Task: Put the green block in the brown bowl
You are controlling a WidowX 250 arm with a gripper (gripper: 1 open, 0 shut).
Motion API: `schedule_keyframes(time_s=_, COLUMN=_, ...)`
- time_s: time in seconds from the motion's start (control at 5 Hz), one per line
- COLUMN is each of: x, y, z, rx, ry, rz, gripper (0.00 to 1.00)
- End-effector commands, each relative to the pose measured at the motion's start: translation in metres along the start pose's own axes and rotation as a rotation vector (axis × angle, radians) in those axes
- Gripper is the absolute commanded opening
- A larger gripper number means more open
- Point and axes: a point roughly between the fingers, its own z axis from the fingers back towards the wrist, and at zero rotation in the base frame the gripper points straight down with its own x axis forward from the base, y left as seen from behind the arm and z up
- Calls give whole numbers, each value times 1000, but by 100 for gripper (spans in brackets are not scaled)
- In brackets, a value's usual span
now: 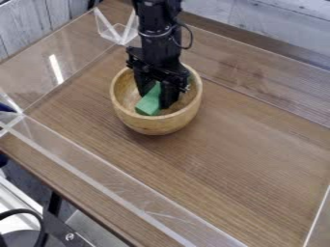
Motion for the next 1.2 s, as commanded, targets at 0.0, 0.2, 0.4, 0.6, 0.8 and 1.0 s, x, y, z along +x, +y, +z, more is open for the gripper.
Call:
schedule_keyframes(time_s=0.0, x=12, y=5, z=15, rx=19, ry=-53, rz=1, gripper=0)
schedule_keyframes(time_s=0.2, x=14, y=4, z=15, rx=18, ry=-52, rz=2, gripper=0)
schedule_keyframes(time_s=0.4, x=15, y=4, z=15, rx=17, ry=-52, rz=2, gripper=0)
schedule_keyframes(time_s=0.6, x=16, y=3, z=16, rx=15, ry=-52, rz=3, gripper=0)
schedule_keyframes(time_s=0.8, x=18, y=3, z=15, rx=14, ry=-50, rz=3, gripper=0)
schedule_keyframes(time_s=1.0, x=18, y=3, z=14, rx=14, ry=-46, rz=4, gripper=0)
